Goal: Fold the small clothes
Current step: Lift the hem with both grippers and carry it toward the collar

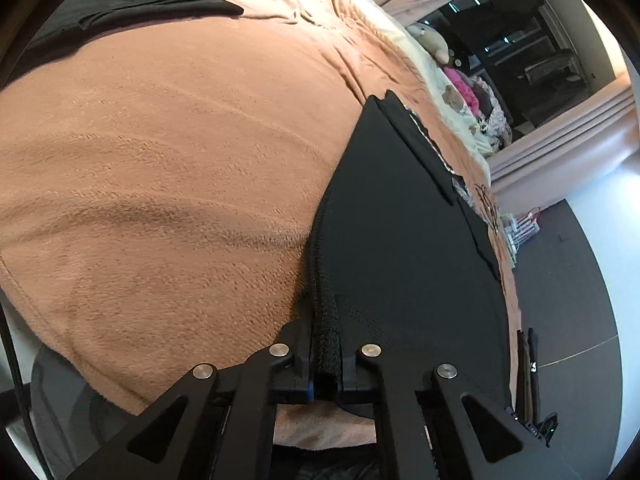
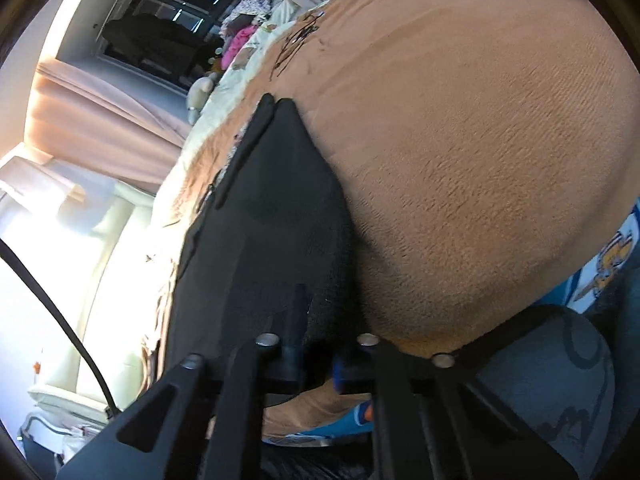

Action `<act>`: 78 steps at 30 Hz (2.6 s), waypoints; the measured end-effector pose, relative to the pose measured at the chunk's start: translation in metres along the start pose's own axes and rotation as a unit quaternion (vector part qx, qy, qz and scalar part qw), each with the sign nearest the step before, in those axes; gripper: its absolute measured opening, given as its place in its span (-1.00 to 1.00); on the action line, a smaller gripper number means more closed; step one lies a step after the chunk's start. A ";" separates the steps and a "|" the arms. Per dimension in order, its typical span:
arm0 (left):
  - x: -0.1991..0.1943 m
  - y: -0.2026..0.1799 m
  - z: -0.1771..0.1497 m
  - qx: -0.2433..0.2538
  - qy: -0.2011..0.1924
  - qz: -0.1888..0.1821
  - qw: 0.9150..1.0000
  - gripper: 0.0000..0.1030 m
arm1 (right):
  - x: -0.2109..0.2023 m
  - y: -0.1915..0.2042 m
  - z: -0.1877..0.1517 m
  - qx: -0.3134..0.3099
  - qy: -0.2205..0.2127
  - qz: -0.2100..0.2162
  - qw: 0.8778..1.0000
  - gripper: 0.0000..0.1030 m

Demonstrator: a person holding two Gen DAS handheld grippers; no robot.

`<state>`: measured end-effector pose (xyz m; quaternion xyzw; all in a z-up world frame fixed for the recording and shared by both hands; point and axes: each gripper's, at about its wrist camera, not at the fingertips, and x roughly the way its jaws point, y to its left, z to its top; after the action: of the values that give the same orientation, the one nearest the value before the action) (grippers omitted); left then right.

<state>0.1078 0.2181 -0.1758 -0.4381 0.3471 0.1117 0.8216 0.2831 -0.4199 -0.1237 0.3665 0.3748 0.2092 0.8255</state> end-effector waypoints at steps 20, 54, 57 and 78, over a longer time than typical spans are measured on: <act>-0.068 -0.021 0.017 0.031 -0.057 -0.041 0.997 -0.91 | -0.066 0.031 -0.017 -0.048 -0.053 0.047 0.996 -1.00; -0.210 -0.002 -0.055 0.060 -0.115 -0.109 0.986 -0.91 | -0.151 0.015 -0.067 -0.117 -0.091 0.087 0.985 -1.00; -0.217 -0.004 -0.057 0.063 -0.119 -0.115 0.984 -0.91 | -0.153 0.015 -0.064 -0.120 -0.094 0.089 0.984 -1.00; -0.193 -0.061 0.011 0.086 -0.143 -0.102 0.981 -0.91 | -0.084 0.045 0.021 -0.160 -0.089 0.089 0.979 -1.00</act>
<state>0.0011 0.2141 -0.0038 -0.3782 0.1882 0.0587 0.9045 0.2433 -0.4526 -0.0409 0.2782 0.2275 0.3056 0.8817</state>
